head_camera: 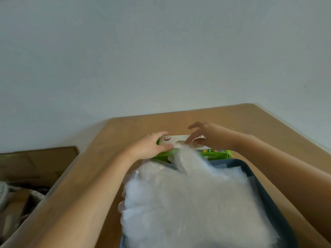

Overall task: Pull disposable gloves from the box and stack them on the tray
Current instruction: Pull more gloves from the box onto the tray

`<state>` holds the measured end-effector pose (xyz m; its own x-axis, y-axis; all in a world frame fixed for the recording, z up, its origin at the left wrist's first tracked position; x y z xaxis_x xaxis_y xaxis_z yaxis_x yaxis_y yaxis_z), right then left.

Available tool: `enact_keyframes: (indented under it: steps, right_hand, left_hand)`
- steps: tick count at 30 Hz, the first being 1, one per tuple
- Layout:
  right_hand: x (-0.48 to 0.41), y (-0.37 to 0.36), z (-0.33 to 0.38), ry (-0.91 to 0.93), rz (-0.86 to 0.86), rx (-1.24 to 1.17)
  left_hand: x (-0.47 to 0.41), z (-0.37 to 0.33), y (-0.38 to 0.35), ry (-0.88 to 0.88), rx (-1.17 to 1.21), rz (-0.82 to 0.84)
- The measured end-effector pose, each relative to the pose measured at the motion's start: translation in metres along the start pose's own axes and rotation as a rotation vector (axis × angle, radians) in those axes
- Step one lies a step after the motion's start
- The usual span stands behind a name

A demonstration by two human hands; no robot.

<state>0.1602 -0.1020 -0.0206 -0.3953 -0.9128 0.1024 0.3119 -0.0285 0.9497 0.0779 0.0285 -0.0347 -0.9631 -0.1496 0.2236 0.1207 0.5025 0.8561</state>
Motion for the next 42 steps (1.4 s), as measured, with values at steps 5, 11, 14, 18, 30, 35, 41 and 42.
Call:
enact_keyframes:
  steps: [5, 11, 14, 18, 30, 35, 41, 42]
  right_hand:
    - [-0.022, -0.025, 0.001, 0.038, 0.115, 0.06]
    - [-0.029, -0.016, -0.003, 0.09, -0.064, -0.101]
    - [-0.025, -0.01, -0.002, 0.115, -0.147, -0.075]
    - [-0.018, -0.003, -0.008, 0.123, -0.198, -0.199]
    - [-0.013, 0.015, -0.036, -0.032, -0.441, -0.465]
    - [-0.008, 0.003, -0.068, -0.213, -0.49, -0.943]
    - [-0.011, 0.008, -0.054, -0.158, -0.407, -0.781]
    - [-0.01, 0.013, -0.046, -0.13, -0.397, -0.652]
  left_hand:
    - [-0.013, 0.014, -0.015, -0.02, 0.096, 0.041]
    - [-0.016, 0.019, -0.016, -0.035, 0.092, 0.06]
    - [-0.015, 0.018, -0.017, -0.049, 0.108, 0.062]
    - [-0.014, 0.018, -0.017, -0.064, 0.116, 0.051]
    - [-0.015, 0.017, -0.016, -0.077, 0.112, 0.045]
    - [-0.015, 0.015, -0.015, -0.085, 0.107, 0.041]
    - [-0.015, 0.017, -0.015, -0.088, 0.132, 0.04]
    - [-0.015, 0.017, -0.015, -0.089, 0.137, 0.04]
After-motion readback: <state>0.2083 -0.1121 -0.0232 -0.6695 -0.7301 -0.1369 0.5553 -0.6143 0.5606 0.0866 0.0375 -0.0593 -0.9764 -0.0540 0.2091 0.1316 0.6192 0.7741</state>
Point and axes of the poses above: each hand's wrist, its own x-axis away from the middle knuckle, its own y-axis out of the back of the hand, z = x × y, the point moved 9 cm from there along -x, towards the middle knuckle, and after that the axes turned 10 degrees about z, right-handed, at the moved point
